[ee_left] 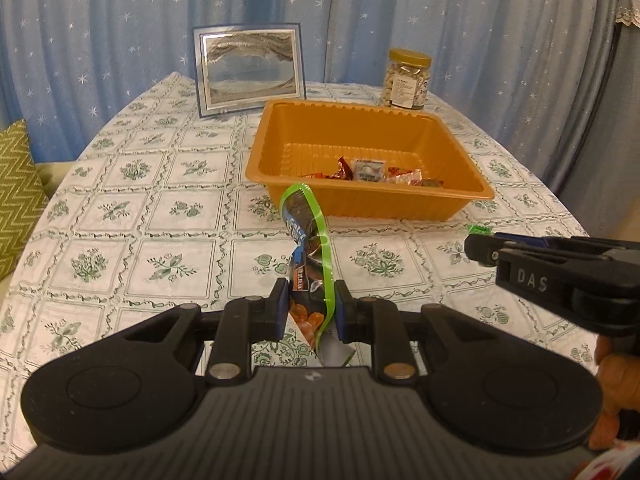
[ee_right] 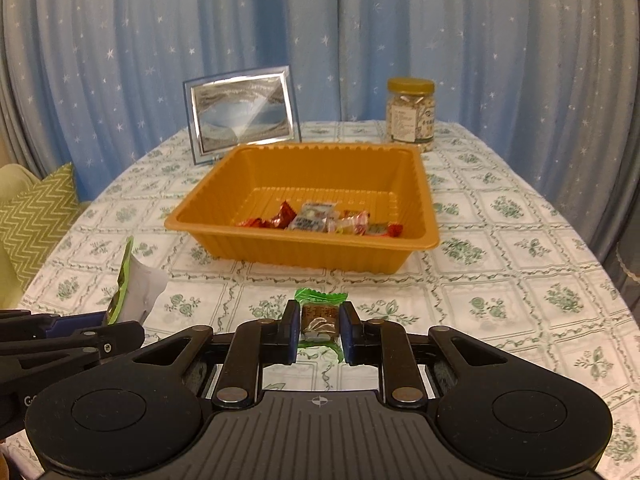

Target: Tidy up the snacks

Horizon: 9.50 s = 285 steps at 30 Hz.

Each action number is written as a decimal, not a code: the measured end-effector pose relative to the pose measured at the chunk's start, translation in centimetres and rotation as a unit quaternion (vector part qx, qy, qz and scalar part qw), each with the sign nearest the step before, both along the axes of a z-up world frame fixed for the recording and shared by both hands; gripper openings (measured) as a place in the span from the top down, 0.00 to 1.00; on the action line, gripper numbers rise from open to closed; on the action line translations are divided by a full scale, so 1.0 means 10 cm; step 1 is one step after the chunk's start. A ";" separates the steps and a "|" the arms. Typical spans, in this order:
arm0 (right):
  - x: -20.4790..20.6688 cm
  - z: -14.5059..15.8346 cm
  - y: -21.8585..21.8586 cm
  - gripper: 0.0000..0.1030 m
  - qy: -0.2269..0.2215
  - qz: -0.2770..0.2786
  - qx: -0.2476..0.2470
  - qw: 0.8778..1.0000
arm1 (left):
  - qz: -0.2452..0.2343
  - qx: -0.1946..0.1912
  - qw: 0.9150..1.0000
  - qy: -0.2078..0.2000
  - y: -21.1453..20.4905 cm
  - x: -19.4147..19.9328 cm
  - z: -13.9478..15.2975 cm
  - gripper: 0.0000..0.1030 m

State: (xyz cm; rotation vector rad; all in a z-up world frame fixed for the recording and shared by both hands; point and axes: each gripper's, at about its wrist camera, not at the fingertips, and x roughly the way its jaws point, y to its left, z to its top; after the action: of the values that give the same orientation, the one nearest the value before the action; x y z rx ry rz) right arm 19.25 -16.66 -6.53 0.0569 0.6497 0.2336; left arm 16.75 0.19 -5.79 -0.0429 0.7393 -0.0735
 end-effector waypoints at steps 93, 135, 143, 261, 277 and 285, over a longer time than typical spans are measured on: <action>2.64 -0.01 -0.13 0.80 0.136 0.034 0.056 0.989 | -0.076 0.026 0.993 0.083 0.10 2.72 -0.01 0.66; 2.68 0.06 -0.40 0.37 0.142 0.003 0.089 0.986 | -0.072 0.039 0.994 0.073 0.10 2.63 0.06 0.32; 2.57 0.19 -0.50 0.25 0.141 -0.004 0.082 0.987 | -0.060 0.042 0.996 0.059 0.12 2.52 0.18 0.12; -1.84 1.02 -0.60 0.15 0.044 -0.012 0.011 0.999 | 0.027 0.013 1.000 0.001 -0.22 -1.73 0.95 0.00; -1.84 1.01 -0.60 0.15 0.046 -0.013 0.012 0.999 | 0.027 0.012 1.000 0.002 -0.22 -1.74 0.92 0.00; -1.85 0.98 -0.60 0.15 0.048 -0.014 0.013 0.999 | 0.028 0.011 1.000 0.004 -0.22 -1.74 0.90 0.00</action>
State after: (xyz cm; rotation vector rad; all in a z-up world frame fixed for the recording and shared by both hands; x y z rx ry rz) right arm 0.78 -22.70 3.30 0.1032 0.7402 0.2130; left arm -0.65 -2.02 3.20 -0.0418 0.7467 -0.0120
